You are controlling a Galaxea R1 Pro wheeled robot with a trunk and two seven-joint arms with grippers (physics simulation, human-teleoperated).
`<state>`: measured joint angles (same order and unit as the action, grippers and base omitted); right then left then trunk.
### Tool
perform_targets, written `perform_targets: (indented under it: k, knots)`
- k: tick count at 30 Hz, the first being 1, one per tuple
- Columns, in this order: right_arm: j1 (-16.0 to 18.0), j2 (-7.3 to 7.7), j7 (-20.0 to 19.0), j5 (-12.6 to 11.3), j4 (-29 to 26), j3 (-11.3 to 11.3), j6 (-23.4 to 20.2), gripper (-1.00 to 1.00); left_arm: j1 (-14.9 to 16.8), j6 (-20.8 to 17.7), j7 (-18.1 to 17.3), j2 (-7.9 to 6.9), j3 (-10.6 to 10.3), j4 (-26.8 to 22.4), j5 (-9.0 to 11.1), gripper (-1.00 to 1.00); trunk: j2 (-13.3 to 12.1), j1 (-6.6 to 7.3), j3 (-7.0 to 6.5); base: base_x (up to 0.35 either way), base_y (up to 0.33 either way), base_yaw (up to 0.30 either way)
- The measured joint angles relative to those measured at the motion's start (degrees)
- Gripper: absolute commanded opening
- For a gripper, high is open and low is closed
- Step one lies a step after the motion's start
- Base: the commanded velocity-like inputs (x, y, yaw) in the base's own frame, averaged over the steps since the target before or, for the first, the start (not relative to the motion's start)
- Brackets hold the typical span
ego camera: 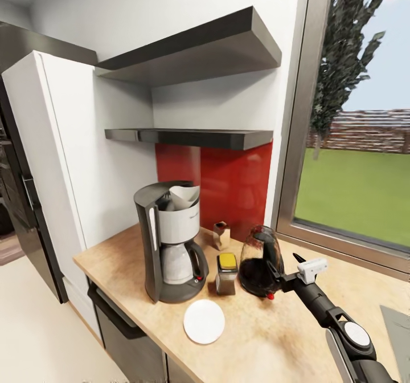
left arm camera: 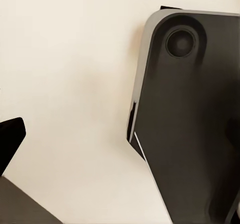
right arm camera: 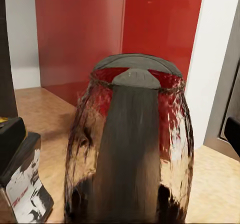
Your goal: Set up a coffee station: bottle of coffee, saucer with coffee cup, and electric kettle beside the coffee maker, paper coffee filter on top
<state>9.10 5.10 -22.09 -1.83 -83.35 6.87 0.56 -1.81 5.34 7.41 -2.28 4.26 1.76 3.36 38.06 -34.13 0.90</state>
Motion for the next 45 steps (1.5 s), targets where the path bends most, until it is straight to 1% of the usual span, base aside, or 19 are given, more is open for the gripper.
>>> perform_targets:
  k: [15,24,25,28,29,30,31,32,34,35,36,37,39,40,41,43,44,45]
  knots:
    - [0.00,0.01,-0.07,0.00,0.01,0.01,0.00,1.00,0.14,-0.01,-0.08,0.03,0.01,0.00,-0.02,1.00,-0.01,0.00,0.00,-0.299,0.122,0.000]
    - [-0.01,0.00,-0.07,-0.03,0.08,-0.10,-0.03,1.00,0.50,0.03,0.00,-0.22,-0.03,-0.05,-0.01,1.00,-0.01,0.00,0.00,-0.300,0.200,0.000]
    - [-0.01,-0.04,-0.07,-0.04,0.06,-0.43,-0.05,1.00,0.59,0.04,-0.05,-0.27,-0.05,-0.12,-0.01,1.00,-0.01,0.00,0.00,-0.268,0.243,0.000]
    - [-0.01,-0.06,-0.05,-0.07,0.06,-2.14,-0.07,1.00,0.79,0.07,-0.13,-0.38,-0.06,-0.20,-0.04,1.00,-0.02,0.01,0.00,-0.266,0.246,0.000]
    - [-0.03,-0.17,0.01,-0.07,0.10,-4.34,-0.03,1.00,1.39,0.18,-0.18,-0.46,-0.09,-0.30,-0.13,1.00,-0.02,0.00,-0.01,-0.264,0.248,0.000]
    - [-0.06,-0.37,0.05,-0.08,0.56,-5.82,0.00,1.00,2.19,0.22,-0.23,-0.49,-0.12,-0.33,-0.26,1.00,-0.02,0.00,-0.01,-0.264,0.248,0.000]
    - [-0.07,-0.65,0.02,-0.13,1.22,-6.43,0.01,1.00,2.65,0.33,-0.27,-0.54,-0.15,-0.37,-0.32,1.00,-0.02,0.00,-0.01,-0.264,0.248,0.000]
    - [-0.08,-0.88,-0.02,-0.16,1.63,-6.64,0.01,1.00,2.88,0.39,-0.28,-0.57,-0.16,-0.38,-0.34,1.00,-0.02,0.00,-0.01,-0.264,0.248,0.000]
    - [-0.09,-2.06,-0.10,-0.19,3.56,-7.10,-0.01,1.00,3.52,0.57,-0.31,-0.88,-0.16,-0.40,-0.40,1.00,-0.02,0.00,0.00,-0.257,0.250,0.000]
    - [-0.09,-2.38,-0.10,-0.21,4.09,-7.16,-0.02,1.00,3.64,0.60,-0.31,-0.99,-0.17,-0.40,-0.42,1.00,-0.02,0.00,0.00,-0.244,0.256,0.000]
    - [-0.10,-3.27,-0.07,-0.17,5.52,-7.29,-0.05,1.00,4.00,0.67,-0.32,-1.22,-0.19,-0.41,-0.46,1.00,-0.02,0.01,0.00,-0.232,0.265,0.000]
    - [-0.11,-4.54,-0.08,-0.01,9.61,-7.49,-0.13,1.00,5.04,0.75,-0.32,-1.41,-0.30,-0.42,-0.50,1.00,-0.03,0.00,0.00,-0.228,0.269,0.000]
    - [-0.10,-4.84,-0.15,-0.01,13.48,-7.92,-0.10,1.00,5.32,0.85,-0.32,-1.46,-0.29,-0.49,-0.49,1.00,-0.02,0.01,0.00,-0.223,0.274,0.000]
    - [-0.10,-4.94,-0.19,0.01,15.66,-8.76,-0.05,1.00,5.45,0.91,-0.32,-1.47,-0.30,-0.73,-0.50,1.00,-0.02,0.01,0.00,-0.219,0.276,0.000]
    - [-0.10,-5.00,-0.19,0.02,18.07,-10.11,0.01,1.00,5.56,0.99,-0.32,-1.45,-0.34,-1.25,-0.50,1.00,-0.02,0.01,0.00,-0.215,0.278,0.000]
    - [-0.10,-5.06,-0.15,0.03,22.79,-13.50,0.12,1.00,5.69,0.98,-0.31,-1.43,-0.40,-2.61,-0.52,1.00,-0.02,0.01,0.00,-0.194,0.284,0.000]
    - [-0.11,-5.08,-0.10,0.08,26.04,-15.85,0.20,1.00,5.73,0.99,-0.30,-1.42,-0.41,-3.44,-0.53,1.00,-0.02,0.01,0.00,-0.172,0.290,0.000]
    - [-0.10,-5.09,-0.10,0.08,28.24,-17.18,0.25,1.00,5.74,1.00,-0.30,-1.42,-0.42,-3.93,-0.54,1.00,-0.02,0.01,0.00,-0.155,0.293,0.000]
